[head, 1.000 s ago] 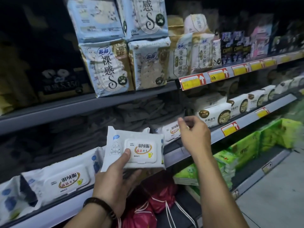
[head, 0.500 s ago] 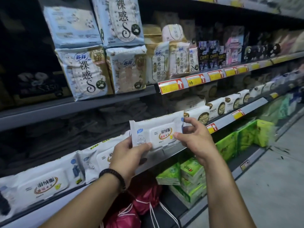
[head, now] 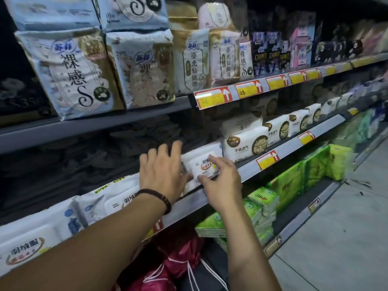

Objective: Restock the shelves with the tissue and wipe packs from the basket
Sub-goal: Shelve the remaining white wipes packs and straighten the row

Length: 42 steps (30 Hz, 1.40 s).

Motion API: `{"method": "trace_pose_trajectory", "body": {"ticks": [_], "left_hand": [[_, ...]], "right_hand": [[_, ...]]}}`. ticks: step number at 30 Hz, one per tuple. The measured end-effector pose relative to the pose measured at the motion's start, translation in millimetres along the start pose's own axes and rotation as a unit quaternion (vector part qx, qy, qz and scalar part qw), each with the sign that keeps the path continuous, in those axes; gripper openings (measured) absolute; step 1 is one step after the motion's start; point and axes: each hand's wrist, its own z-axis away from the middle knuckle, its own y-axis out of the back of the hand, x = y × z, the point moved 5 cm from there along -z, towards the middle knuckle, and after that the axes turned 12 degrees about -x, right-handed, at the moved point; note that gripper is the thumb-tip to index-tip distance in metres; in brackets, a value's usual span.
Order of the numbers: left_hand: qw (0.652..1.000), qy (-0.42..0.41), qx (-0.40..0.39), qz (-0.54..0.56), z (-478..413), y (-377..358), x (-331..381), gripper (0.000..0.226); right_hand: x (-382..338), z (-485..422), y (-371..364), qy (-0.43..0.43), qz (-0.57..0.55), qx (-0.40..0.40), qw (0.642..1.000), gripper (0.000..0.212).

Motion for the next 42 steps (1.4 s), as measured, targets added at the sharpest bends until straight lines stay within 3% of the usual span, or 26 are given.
{"method": "trace_pose_trajectory", "body": {"ticks": [4, 7, 10, 15, 22, 33, 42], "left_hand": [[0.991, -0.122, 0.054, -0.027, 18.4, -2.2, 20.0, 0.039], [0.982, -0.179, -0.038, -0.039, 51.8, -25.6, 38.8, 0.057], [0.980, -0.157, -0.106, -0.068, 68.0, -40.4, 40.8, 0.085], [0.973, -0.144, -0.133, -0.121, 69.1, -44.3, 36.5, 0.096], [0.962, -0.138, -0.196, -0.133, 78.8, -52.1, 33.9, 0.097], [0.948, -0.161, -0.252, -0.106, 45.8, -50.2, 32.1, 0.103], [0.960, -0.131, -0.207, -0.138, 59.5, -41.8, 38.2, 0.092]], "right_hand": [[4.7, 3.0, 0.1, -0.052, 0.037, 0.017, 0.998, 0.060], [4.0, 9.6, 2.2, -0.073, 0.068, 0.032, 0.995, 0.060], [3.7, 14.1, -2.6, -0.070, 0.077, 0.004, 0.995, 0.065], [-0.9, 17.1, -5.2, -0.067, 0.076, -0.037, 0.994, 0.058], [-4.3, 12.7, -2.4, -0.062, 0.087, -0.025, 0.994, 0.043], [-0.5, 10.3, -13.4, -0.072, 0.074, -0.022, 0.994, 0.049], [3.8, 11.5, -18.9, -0.034, 0.056, -0.098, 0.993, 0.039]]}}
